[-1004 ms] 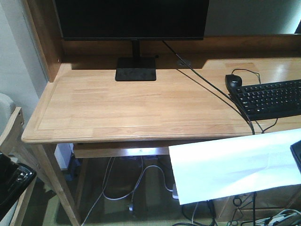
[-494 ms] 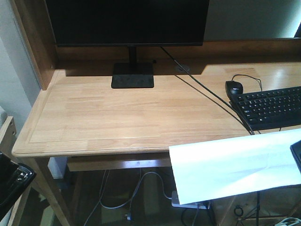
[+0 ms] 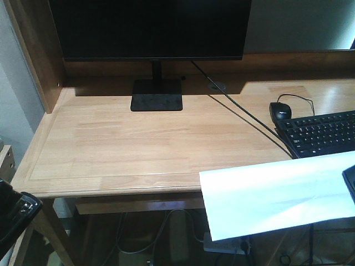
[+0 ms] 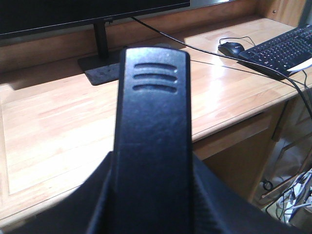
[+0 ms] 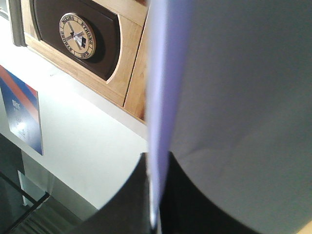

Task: Grab stapler and paper to desk for stapling

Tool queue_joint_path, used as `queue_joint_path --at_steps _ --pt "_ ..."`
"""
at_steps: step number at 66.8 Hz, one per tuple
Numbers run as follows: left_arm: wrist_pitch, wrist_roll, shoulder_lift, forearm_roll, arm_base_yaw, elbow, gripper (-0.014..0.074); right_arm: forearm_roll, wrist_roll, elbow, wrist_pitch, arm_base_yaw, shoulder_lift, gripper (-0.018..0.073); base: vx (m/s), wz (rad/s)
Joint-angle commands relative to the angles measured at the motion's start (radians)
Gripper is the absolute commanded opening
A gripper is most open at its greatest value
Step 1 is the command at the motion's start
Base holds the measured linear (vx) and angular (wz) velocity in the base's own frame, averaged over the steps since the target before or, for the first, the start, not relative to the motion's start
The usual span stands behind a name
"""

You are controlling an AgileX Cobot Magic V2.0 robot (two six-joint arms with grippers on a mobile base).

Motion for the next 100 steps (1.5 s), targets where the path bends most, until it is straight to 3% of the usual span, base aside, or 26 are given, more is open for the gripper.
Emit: queue_joint_path --at_steps 1,100 --pt "-0.121 -0.002 0.007 -0.008 -0.003 -0.031 -0.0007 0.023 -0.012 -0.029 -0.066 -0.004 0.006 -0.0006 0.06 0.0" --pt "-0.121 -0.002 0.007 -0.008 -0.003 -0.031 -0.0007 0.023 -0.012 -0.029 -0.066 -0.004 0.006 -0.0006 0.04 0.01"
